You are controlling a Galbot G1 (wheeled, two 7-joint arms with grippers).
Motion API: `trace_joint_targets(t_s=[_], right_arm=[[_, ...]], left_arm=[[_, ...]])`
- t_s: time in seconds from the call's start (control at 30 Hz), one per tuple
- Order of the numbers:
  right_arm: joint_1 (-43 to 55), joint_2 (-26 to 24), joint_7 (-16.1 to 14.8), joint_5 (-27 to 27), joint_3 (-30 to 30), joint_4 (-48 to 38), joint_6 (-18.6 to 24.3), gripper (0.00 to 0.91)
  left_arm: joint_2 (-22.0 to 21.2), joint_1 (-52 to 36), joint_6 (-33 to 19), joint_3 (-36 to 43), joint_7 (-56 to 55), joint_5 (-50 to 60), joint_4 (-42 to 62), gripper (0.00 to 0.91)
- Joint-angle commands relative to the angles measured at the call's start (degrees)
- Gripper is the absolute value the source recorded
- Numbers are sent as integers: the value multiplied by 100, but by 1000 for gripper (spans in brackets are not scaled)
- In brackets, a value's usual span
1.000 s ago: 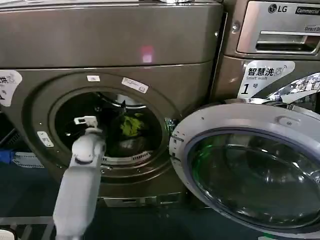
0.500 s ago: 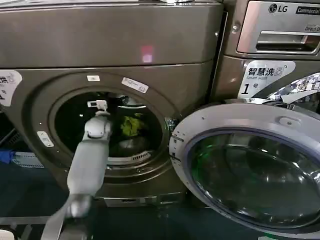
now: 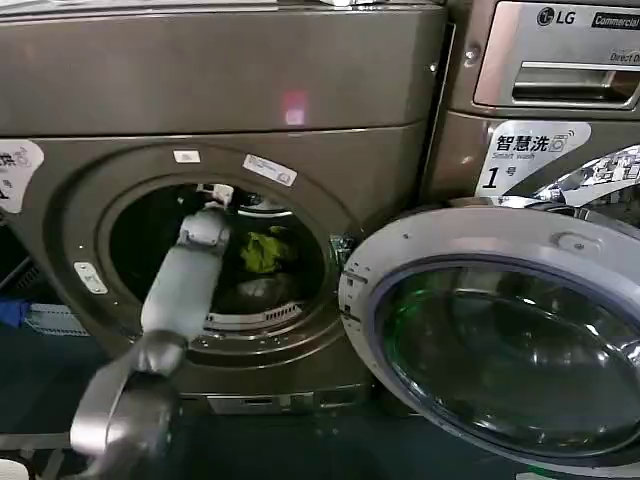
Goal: Grasp the clothes from the dryer.
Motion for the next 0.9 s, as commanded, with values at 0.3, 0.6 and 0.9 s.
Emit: trace_joint_targets(t_s=[0.3,0.6,0.9], right_arm=[[-23,-9,-3,12,47,-64,41,907],[-23,1,-11,12,35,-81,65,907],[-1,82,-31,0,-33,-78,130,907]], left_arm=[[417,-1240,-946,3172,3561,2243,1501,907],[447,-1336,-1238,3891,4517,2190,1591,907],[419,-1191,-1318,4041,4616,2166,1559,907]])
